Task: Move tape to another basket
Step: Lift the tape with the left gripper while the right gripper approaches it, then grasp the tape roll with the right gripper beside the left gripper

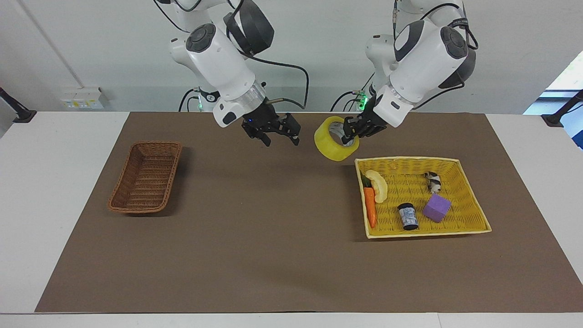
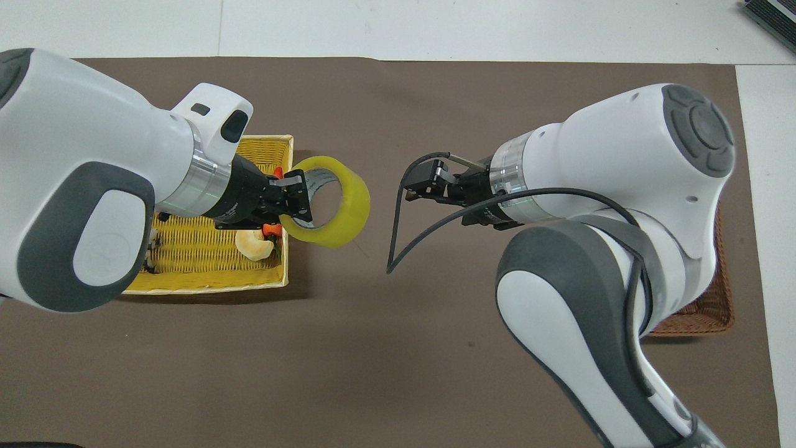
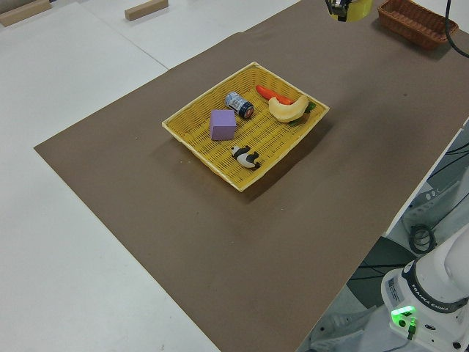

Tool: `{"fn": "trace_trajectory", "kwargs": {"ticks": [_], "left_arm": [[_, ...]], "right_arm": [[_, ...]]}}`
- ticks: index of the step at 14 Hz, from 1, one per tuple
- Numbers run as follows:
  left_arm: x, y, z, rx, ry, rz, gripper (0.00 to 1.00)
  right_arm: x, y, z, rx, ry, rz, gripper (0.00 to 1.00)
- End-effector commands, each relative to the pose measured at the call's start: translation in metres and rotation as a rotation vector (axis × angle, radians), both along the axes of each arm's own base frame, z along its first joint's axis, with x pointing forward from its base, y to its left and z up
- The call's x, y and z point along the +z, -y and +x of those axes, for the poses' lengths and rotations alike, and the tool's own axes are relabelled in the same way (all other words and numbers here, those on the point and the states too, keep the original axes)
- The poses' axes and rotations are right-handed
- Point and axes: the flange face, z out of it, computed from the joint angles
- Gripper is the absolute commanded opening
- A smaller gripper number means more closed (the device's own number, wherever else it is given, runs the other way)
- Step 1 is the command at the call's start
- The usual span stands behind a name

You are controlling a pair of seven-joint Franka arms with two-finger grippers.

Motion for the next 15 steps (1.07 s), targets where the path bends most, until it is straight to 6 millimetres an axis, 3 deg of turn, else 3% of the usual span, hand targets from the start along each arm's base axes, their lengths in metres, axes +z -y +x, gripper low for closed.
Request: {"fn": "trace_trajectory", "kwargs": {"ticks": [1, 3, 5, 8, 12, 15], "left_arm": [[0.006, 0.010, -0.018, -0.007, 0.019, -0.041, 0.00], [0.002, 0.026, -0.025, -0.019, 0.009, -0.068, 0.00], [0.002, 0.038, -0.032, -0.039, 0.011, -0.070, 0.00], [0.005, 0.058, -0.045, -0.076, 0.013, -0.080, 0.00], [0.011, 0.084, -0.058, -0.096, 0.047, -0.100, 0.00], [0.017, 0.090, -0.055, -0.067, 0.057, -0.155, 0.00]], "right_arm": [[0.028, 0.010, -0.004, 0.013, -0.012, 0.051, 1.00], [0.043, 0.011, -0.011, 0.012, -0.007, 0.082, 1.00], [0.046, -0.001, -0.016, 0.016, -0.013, 0.097, 1.00], [0.050, 0.004, -0.017, 0.017, -0.007, 0.101, 1.00], [0.049, -0.001, -0.037, 0.083, -0.037, 0.104, 1.00], [0.042, 0.021, -0.038, 0.174, -0.063, 0.091, 1.00]]}}
